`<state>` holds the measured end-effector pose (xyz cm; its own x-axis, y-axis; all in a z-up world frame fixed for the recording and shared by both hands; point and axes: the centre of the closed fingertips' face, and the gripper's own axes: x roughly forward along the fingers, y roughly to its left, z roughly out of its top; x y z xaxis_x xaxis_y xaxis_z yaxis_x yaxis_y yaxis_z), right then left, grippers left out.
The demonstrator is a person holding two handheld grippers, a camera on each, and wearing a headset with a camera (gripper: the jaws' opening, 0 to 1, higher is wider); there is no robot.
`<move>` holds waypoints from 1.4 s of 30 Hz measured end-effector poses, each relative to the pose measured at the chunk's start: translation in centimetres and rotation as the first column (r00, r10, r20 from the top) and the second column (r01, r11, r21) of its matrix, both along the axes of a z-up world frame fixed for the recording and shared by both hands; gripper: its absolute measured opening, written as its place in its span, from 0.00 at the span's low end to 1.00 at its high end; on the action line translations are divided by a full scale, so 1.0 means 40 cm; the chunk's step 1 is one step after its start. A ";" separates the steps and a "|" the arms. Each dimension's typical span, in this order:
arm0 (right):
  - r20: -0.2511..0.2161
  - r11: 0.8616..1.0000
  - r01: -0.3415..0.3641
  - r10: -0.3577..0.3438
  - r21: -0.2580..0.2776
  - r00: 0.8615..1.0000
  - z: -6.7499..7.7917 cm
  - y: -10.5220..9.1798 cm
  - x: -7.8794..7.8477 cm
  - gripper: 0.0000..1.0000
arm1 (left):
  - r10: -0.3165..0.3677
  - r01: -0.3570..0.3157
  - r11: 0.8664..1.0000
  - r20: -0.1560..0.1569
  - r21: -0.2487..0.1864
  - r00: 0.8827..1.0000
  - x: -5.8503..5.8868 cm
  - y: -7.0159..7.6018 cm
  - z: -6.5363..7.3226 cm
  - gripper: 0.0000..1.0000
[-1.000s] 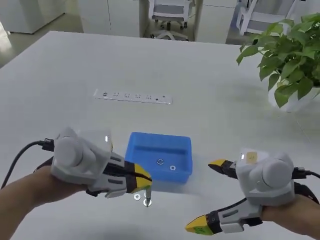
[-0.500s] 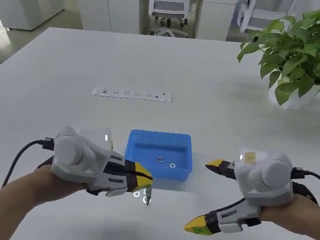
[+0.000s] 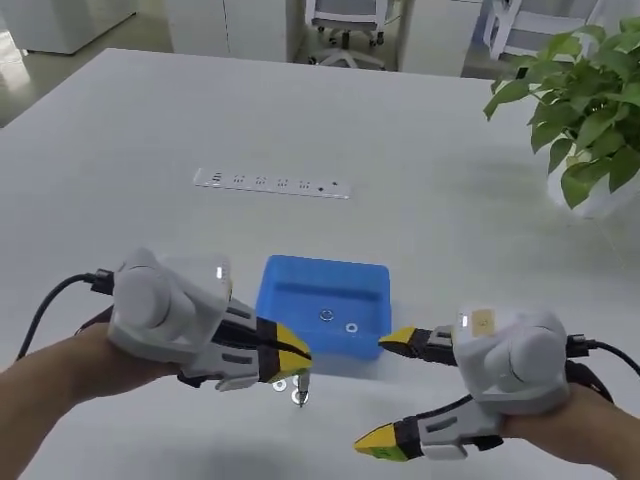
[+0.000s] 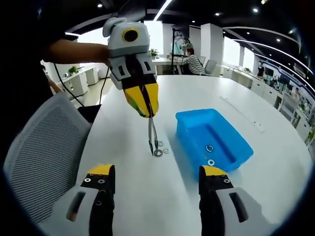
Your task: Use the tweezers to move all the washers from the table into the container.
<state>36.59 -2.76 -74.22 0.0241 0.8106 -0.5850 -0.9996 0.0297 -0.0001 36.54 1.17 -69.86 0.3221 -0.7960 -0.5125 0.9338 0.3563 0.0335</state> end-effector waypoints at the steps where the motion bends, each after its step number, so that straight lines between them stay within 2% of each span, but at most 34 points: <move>1: 0.007 1.000 -0.015 0.015 -0.002 1.000 -0.002 0.006 -0.001 0.66 | -0.004 0.004 1.000 -0.001 0.000 1.000 -0.001 -0.002 0.001 0.05; 12: 0.039 0.992 -0.125 0.126 -0.011 0.991 -0.014 0.068 -0.004 0.45 | -0.038 0.038 0.999 -0.015 0.007 0.999 -0.004 -0.003 0.002 0.05; 25: 0.056 0.966 -0.256 0.258 -0.047 0.964 -0.041 0.136 -0.016 0.25 | -0.077 0.077 0.997 -0.032 0.016 0.997 -0.006 -0.006 0.003 0.05; 32: 0.063 0.955 -0.290 0.294 -0.062 0.954 -0.055 0.154 -0.016 0.17 | -0.080 0.081 0.997 -0.039 0.015 0.996 -0.005 -0.011 0.004 0.06; 42: 0.060 0.950 -0.303 0.308 -0.072 0.950 -0.060 0.161 -0.019 0.11 | -0.077 0.078 0.997 -0.045 0.016 0.996 -0.003 -0.009 0.003 0.06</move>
<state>35.82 3.69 -76.63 -0.1765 0.7483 -0.6395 -0.9581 -0.2795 -0.0626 36.44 0.82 -69.76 0.2364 -0.8080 -0.5396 0.9592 0.2826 -0.0029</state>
